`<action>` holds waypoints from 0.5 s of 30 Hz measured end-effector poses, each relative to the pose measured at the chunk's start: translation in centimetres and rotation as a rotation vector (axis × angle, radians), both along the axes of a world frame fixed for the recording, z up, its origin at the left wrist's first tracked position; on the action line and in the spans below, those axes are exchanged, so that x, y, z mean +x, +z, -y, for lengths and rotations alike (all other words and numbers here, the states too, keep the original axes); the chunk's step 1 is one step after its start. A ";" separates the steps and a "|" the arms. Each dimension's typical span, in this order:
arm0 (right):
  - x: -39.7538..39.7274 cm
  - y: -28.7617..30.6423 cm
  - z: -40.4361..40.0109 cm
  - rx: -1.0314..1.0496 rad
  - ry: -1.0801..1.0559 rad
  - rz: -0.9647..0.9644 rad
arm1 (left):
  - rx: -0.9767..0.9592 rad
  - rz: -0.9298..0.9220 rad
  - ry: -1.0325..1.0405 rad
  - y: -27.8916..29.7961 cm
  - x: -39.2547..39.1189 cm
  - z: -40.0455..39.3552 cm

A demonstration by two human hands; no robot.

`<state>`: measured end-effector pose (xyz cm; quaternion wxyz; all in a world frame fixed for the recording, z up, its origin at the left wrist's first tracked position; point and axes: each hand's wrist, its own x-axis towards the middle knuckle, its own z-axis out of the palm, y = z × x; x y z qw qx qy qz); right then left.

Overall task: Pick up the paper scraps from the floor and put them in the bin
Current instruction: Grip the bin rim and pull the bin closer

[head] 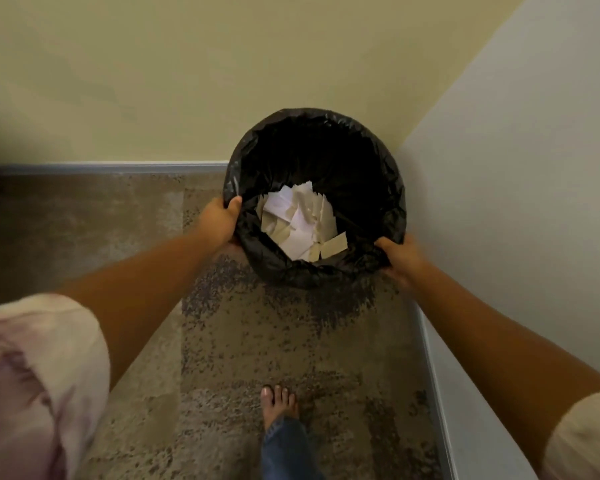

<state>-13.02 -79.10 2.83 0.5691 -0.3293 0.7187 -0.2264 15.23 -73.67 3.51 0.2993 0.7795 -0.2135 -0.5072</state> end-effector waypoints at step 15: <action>1.2 -2.1 2.7 -0.049 0.060 -0.068 | -0.002 -0.053 0.027 -2.4 0.8 1.3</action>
